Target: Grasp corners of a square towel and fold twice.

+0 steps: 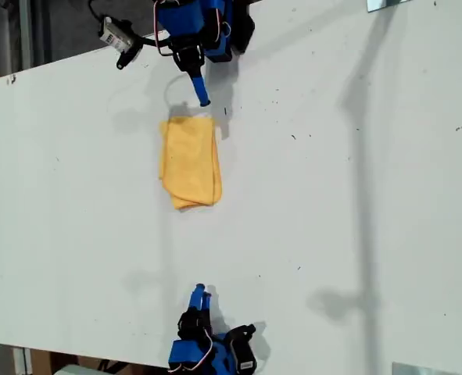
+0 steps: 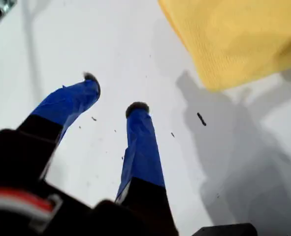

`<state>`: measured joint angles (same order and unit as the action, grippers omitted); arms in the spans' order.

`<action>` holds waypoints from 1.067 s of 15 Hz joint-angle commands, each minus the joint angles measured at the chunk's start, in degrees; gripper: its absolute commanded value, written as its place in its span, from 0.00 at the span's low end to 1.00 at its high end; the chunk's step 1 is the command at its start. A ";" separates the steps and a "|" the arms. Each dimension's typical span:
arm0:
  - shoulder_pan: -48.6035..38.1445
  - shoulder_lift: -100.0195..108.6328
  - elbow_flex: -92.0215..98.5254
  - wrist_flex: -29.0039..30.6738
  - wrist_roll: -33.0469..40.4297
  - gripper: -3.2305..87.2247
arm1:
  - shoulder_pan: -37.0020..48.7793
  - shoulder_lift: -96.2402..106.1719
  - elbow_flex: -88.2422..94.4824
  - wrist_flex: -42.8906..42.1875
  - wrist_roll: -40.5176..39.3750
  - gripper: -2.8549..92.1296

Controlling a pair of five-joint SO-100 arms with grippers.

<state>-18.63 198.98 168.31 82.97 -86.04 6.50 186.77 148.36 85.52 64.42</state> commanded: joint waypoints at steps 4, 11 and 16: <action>0.97 0.00 9.67 -6.86 0.88 0.19 | -2.02 2.02 11.69 -4.39 9.93 0.20; 3.16 0.00 10.37 -8.00 26.02 0.18 | 3.96 2.02 13.36 -0.18 21.97 0.16; 3.08 0.00 10.37 -8.00 26.02 0.17 | 3.78 2.02 13.36 -0.18 21.97 0.16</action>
<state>-15.73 198.90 178.42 75.94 -60.56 10.02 188.88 163.39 84.90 86.13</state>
